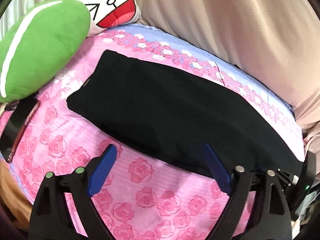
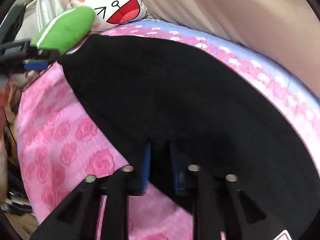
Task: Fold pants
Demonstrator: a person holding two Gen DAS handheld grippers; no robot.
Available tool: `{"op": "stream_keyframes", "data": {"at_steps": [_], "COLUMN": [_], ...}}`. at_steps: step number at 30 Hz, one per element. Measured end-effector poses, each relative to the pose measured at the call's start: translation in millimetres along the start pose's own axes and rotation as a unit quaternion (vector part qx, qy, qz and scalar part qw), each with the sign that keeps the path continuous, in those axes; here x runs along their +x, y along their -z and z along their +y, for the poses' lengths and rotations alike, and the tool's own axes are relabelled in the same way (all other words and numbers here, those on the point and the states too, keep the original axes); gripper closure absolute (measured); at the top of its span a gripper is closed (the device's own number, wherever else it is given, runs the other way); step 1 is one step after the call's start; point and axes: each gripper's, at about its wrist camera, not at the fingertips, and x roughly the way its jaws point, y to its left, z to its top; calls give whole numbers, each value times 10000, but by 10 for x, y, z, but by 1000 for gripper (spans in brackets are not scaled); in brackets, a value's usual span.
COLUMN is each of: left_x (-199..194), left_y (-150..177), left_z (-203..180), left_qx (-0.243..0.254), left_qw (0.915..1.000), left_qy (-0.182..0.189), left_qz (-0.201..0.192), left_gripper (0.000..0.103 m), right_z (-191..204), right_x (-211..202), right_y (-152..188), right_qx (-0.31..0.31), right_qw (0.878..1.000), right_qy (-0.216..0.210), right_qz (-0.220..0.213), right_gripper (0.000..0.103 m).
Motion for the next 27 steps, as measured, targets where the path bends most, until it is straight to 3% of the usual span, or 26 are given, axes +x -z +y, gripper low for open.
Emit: {"op": "stream_keyframes", "data": {"at_steps": [5,8,10,12,14,17,20,22,24,25,27], "left_x": [-25,106,170,175,145,42,-99,-179,-227,-252,-279], "left_y": [8,-35,-60,-65,-73,-73,-44,-17,-4,-1,-14], "left_z": [21,32,119,248,410,565,633,648,673,689,707], "left_qx": [169,143,2,-176,-391,-586,-550,-454,-410,-410,-434], "left_qw": [9989,9984,9975,9969,9963,9952,9954,9955,9954,9954,9952], "left_qy": [-368,-528,-711,-762,-767,-782,-771,-814,-839,-842,-844], "left_qz": [-217,-116,-26,16,29,-40,-140,-176,-200,-215,-245], "left_gripper": [14,14,14,14,14,14,13,13,13,13,13], "right_z": [148,80,82,224,423,752,872,927,924,931,1105], "right_x": [-237,-126,-214,-336,-349,-74,286,521,695,719,753], "right_y": [95,141,112,37,-88,-332,-549,-662,-783,-859,-932], "right_qx": [-104,44,171,-87,-426,-935,-1013,-1003,-741,-538,-572], "right_qw": [9989,9996,9995,9990,9968,9921,9897,9896,9885,9833,9806], "right_qy": [-449,-241,-278,-311,-516,-747,-995,-1032,-1314,-1734,-1872], "right_qz": [40,157,-31,-294,-446,-383,-172,-42,69,122,86], "right_gripper": [97,95,86,62,56,56,58,72,96,96,96]}}
